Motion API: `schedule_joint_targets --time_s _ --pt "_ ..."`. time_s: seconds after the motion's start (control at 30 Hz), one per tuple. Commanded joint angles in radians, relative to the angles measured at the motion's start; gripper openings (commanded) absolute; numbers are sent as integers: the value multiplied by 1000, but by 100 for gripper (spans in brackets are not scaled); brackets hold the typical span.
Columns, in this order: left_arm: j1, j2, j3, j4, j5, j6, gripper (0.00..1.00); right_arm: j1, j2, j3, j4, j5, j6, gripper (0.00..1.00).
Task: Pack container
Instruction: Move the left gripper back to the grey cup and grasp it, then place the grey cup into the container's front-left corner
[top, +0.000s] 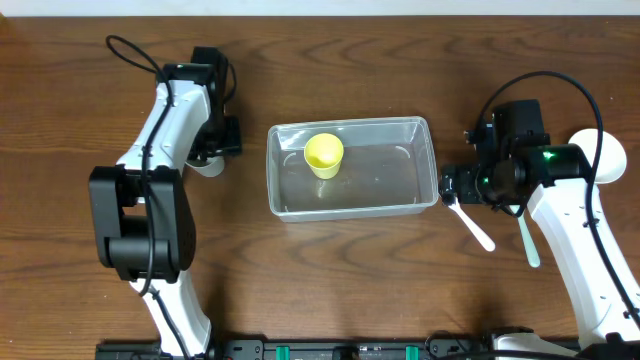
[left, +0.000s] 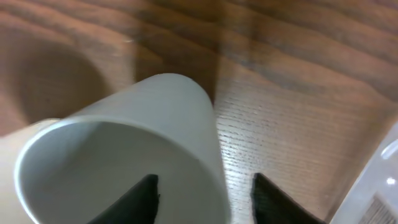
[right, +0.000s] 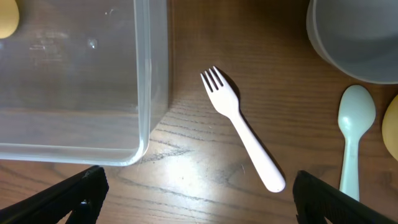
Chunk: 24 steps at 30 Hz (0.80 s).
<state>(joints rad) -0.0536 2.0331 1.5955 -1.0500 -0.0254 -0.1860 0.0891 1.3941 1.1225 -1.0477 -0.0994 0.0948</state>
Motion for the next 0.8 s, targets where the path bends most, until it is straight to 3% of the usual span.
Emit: schedule_joint_targets --time_s 0.0,0.23,0.5,0.77 --pt "19 8 -2 -7 -1 8 27 -11 -1 5 -1 -6 -10 96" --pt "19 7 -2 -9 -1 8 6 -11 -1 5 -1 -6 -10 96" --pt "5 -39 24 -62 -2 9 6 -11 -1 5 -1 -6 -10 96" --pt "-111 -339 40 -125 -2 8 6 -11 -1 5 0 -6 -10 96"
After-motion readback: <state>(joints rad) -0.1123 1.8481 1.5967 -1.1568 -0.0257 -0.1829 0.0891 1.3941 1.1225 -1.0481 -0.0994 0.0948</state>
